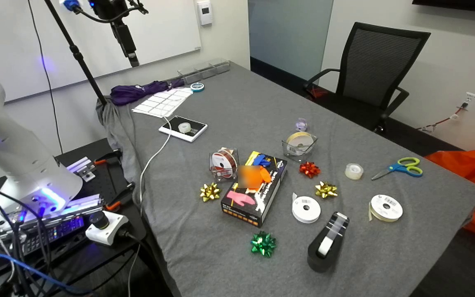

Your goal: Lift the brown masking tape and put it on the table

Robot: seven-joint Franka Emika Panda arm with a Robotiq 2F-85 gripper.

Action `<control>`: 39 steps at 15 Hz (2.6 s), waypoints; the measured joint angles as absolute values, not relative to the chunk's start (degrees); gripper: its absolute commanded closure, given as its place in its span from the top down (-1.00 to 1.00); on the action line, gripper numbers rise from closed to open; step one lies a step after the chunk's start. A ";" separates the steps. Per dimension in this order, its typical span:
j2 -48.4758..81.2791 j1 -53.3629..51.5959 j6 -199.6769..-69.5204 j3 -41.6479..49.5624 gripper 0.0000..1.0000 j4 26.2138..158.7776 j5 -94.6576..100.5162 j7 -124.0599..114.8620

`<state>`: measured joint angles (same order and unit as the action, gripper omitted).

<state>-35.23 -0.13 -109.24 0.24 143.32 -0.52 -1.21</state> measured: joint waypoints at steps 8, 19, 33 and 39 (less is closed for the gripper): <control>-35.23 -0.13 -109.24 0.24 1.00 143.32 -0.52 -1.21; -35.08 -0.05 -110.51 0.27 1.00 143.32 -1.12 -3.81; -19.90 10.23 -134.31 3.24 1.00 141.76 -3.29 -23.94; -10.46 13.10 -139.99 5.00 1.00 139.65 -1.02 -30.23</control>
